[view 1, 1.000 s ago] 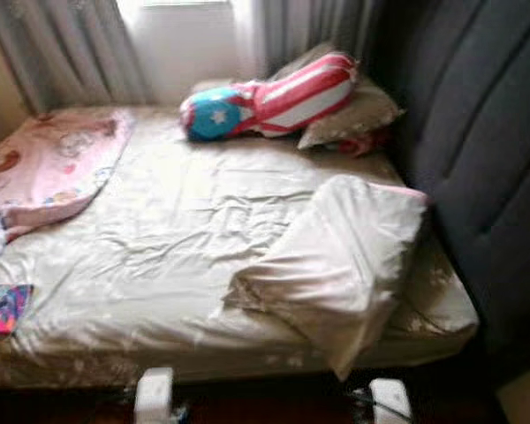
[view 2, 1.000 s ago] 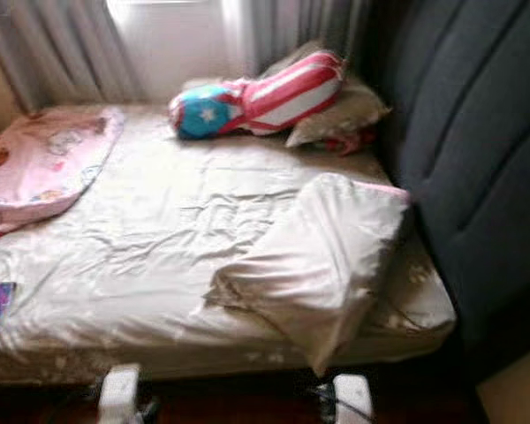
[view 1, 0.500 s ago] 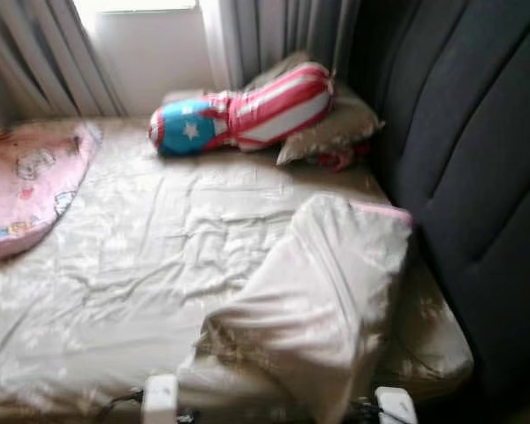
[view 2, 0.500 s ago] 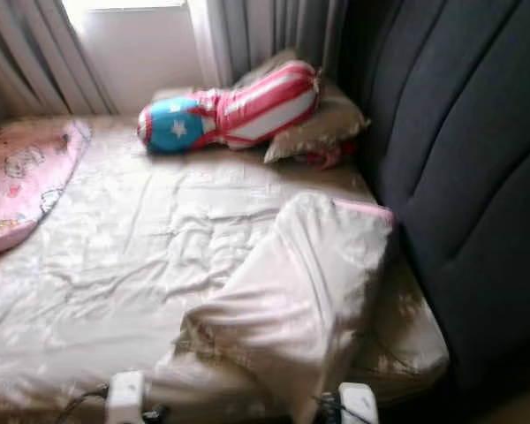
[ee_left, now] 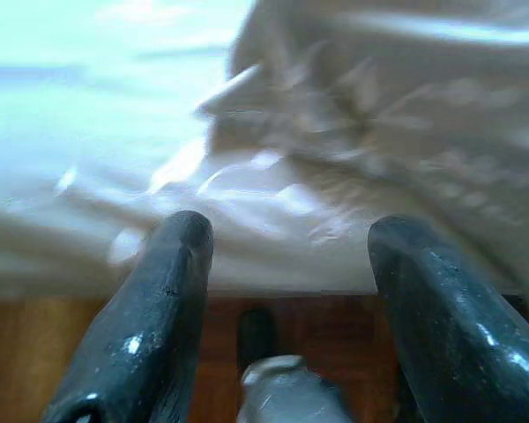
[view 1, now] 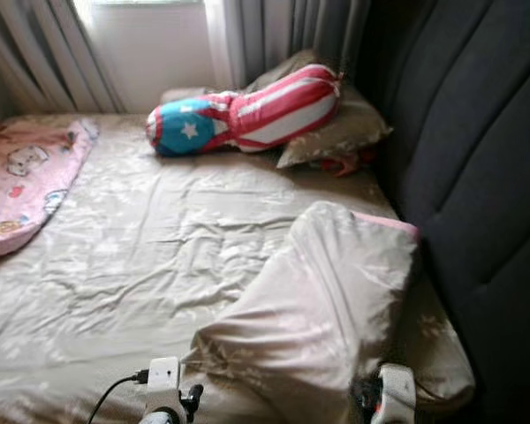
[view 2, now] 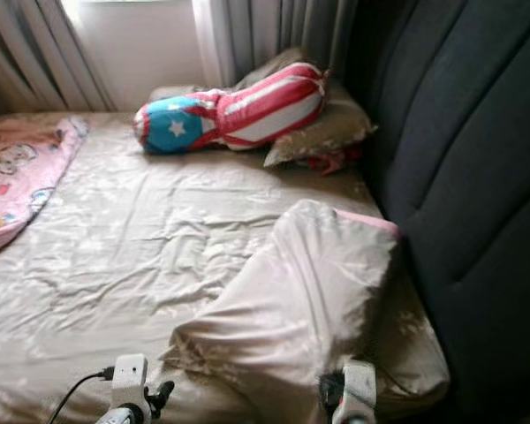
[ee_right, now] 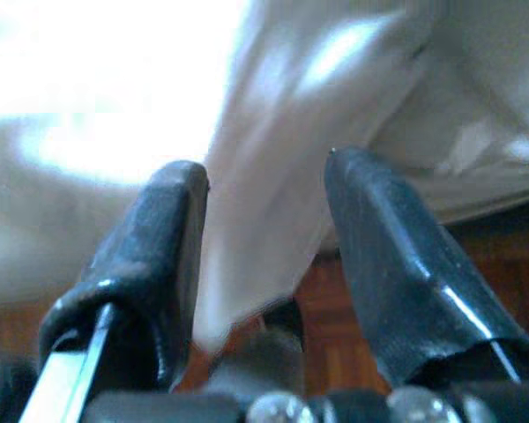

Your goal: Clean up the room

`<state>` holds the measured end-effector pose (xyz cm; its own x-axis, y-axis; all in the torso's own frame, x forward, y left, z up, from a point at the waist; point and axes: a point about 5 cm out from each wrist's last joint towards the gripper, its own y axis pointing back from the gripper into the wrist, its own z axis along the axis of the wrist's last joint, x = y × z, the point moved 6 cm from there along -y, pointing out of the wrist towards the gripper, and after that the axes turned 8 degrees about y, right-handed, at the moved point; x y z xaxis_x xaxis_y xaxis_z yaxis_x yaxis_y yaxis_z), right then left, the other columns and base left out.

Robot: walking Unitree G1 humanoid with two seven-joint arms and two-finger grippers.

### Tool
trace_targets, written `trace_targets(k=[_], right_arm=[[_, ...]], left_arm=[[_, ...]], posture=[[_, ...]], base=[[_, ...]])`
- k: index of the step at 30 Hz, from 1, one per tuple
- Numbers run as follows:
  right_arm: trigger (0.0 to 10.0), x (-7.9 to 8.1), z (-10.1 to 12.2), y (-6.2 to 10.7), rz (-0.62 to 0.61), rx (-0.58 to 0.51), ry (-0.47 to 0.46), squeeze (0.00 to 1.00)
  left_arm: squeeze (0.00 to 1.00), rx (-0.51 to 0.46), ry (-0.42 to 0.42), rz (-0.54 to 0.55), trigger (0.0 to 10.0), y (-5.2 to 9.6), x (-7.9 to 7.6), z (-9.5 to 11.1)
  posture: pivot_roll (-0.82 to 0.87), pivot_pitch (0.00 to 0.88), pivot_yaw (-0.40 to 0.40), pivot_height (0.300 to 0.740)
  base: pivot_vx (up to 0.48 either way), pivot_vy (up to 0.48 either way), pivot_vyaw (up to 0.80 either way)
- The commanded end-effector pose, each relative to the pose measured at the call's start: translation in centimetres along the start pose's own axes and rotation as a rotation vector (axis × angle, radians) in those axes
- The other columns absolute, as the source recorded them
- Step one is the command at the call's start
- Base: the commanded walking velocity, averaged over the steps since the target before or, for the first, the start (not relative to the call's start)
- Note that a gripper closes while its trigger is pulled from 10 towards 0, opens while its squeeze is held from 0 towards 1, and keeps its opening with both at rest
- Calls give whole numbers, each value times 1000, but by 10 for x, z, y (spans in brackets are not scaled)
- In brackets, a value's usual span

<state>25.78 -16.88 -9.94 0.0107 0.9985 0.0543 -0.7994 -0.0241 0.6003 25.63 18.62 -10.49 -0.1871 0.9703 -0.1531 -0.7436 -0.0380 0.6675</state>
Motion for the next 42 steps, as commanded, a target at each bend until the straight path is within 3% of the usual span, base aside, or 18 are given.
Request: trace_targets(k=[1,4,9,16,17,18,19,32,33,34,35,42], right_arm=[[10000,4,53,-12,11,-167,6,0],[10000,9,68,-11,29,-237,27,0],[10000,13,75,-8,39,-295,26,0],[10000,9,57,-4,18,-259,23,0],[10000,9,57,-3,21,-265,23,224],[10000,9,57,-3,21,-265,23,224],[10000,9,57,-2,25,-268,16,1000],[10000,7,53,-4,7,-240,11,1000],[10000,8,52,-4,10,-235,14,165],[10000,8,52,-4,10,-235,14,165],[10000,9,52,-5,14,-231,17,0],[10000,9,50,-5,17,-219,19,0]], left_arm=[[0,-52,7,-16,10000,-2,-3,12],[0,-135,-8,-50,10000,-3,-11,31],[0,-190,-31,-90,10000,-2,-18,42],[0,-273,-45,-100,10000,2,-16,56],[0,-288,-46,-104,10000,2,-17,60],[0,-288,-46,-104,10000,2,-17,60],[0,-301,-49,-109,10000,2,-18,63],[0,-344,-56,-144,10000,2,-27,76],[0,-345,-56,-145,10000,2,-28,76],[0,-345,-56,-145,10000,2,-28,76],[0,-346,-57,-146,10000,3,-29,76],[0,-391,-56,-157,10000,4,-34,85]], posture=[[-46,0,-14,740],[-41,0,-14,740],[-55,0,-11,740],[-62,0,-16,740],[-64,0,-17,740],[-64,0,-17,740],[-61,0,-20,740],[-63,33,-17,740],[-63,32,-17,740],[-63,32,-17,740],[-64,34,-16,740],[-64,28,-16,740]], base=[[0,0,0],[0,0,0],[0,0,0],[0,0,0],[0,0,0],[0,0,0],[0,0,0],[0,0,0],[0,0,0],[0,0,0],[0,0,0],[0,0,0]])
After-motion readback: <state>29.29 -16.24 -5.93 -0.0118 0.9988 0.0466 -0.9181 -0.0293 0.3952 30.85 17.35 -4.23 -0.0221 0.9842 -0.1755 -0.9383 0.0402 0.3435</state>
